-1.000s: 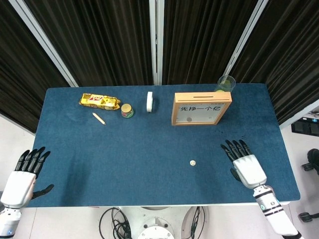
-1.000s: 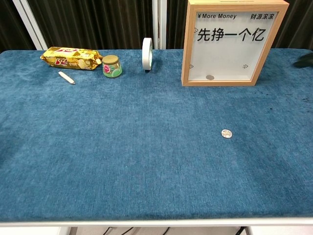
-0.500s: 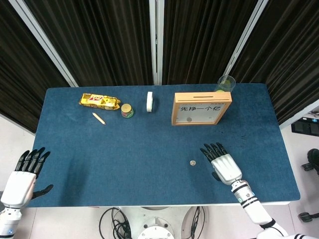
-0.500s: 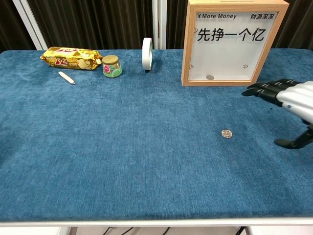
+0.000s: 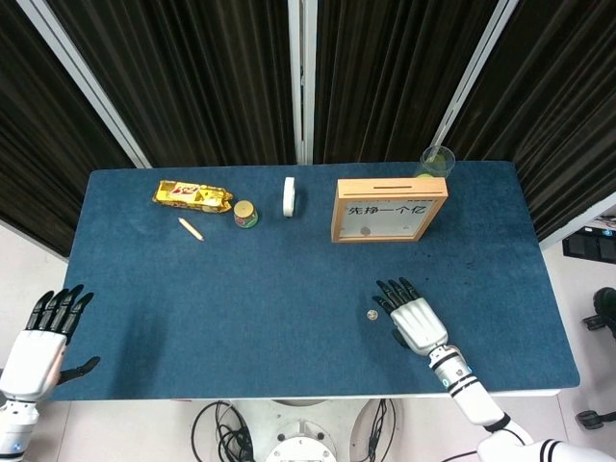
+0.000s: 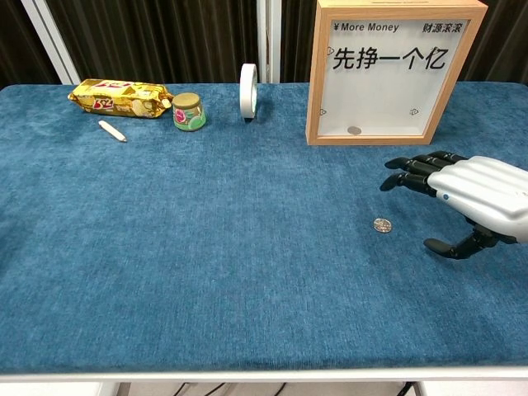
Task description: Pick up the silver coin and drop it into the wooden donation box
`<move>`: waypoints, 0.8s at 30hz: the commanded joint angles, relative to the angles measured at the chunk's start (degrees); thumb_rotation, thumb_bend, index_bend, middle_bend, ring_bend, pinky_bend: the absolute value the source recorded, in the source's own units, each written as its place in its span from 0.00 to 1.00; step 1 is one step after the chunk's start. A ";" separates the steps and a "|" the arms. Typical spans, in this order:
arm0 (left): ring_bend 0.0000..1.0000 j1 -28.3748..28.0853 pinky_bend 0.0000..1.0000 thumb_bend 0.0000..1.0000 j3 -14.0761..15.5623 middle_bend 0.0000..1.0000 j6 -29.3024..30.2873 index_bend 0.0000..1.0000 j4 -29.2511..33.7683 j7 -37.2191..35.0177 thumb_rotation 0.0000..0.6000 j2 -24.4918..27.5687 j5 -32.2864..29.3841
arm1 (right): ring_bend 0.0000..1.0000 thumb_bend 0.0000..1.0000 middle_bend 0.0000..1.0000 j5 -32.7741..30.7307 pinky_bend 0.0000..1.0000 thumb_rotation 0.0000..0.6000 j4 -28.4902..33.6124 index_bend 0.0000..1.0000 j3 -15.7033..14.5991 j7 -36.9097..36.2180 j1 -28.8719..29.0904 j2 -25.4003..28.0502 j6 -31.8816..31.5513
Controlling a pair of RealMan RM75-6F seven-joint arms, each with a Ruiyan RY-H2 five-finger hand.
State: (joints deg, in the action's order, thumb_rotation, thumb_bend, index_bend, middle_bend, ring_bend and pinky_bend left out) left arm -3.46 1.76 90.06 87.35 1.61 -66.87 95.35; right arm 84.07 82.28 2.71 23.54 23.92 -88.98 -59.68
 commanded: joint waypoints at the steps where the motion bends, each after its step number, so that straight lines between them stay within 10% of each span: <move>1: 0.00 -0.05 0.00 0.10 0.00 0.00 -0.07 0.07 -0.12 -0.18 1.00 -0.04 -0.01 | 0.00 0.30 0.00 -0.29 0.00 1.00 -0.88 0.22 -0.08 -0.27 0.44 -0.65 0.20; 24: 0.00 -0.28 0.00 0.11 -0.11 0.00 -0.35 0.07 -1.72 -1.85 1.00 -0.43 -0.41 | 0.00 0.33 0.00 -1.51 0.00 1.00 -5.67 0.32 -0.67 -1.35 2.22 -5.33 0.10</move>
State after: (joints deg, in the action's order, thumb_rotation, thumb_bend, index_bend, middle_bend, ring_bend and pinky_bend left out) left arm -3.74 1.64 89.70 85.64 -0.23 -67.30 94.94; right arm 82.57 76.61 2.05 22.20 26.13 -94.31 -59.58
